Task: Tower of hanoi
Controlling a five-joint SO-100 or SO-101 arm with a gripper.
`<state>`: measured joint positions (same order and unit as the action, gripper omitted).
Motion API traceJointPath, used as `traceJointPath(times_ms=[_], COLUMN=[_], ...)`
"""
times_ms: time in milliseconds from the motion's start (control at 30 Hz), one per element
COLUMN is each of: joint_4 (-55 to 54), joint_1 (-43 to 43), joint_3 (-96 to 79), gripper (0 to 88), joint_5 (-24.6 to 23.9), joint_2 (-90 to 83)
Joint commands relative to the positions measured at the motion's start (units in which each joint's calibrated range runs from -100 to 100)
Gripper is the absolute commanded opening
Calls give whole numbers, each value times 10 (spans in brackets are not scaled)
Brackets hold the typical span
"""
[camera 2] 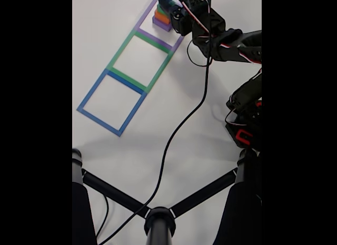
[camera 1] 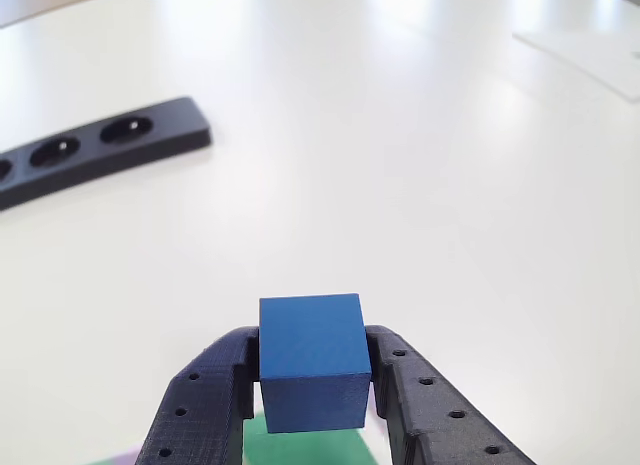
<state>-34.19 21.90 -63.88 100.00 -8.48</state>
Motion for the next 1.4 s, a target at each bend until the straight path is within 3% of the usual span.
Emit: traceJointPath(times_ms=[0,467,767,1067,1367], joint_4=[112,719,1021,1086,1050], joint_1=[-16,-14,-10,-39,-118], joint_3=[55,313,528,567,436], gripper=[29,24,21,20,16], joint_5=[0,0,0,0,0], joint_2=[-113,-358,-428,-458,-498])
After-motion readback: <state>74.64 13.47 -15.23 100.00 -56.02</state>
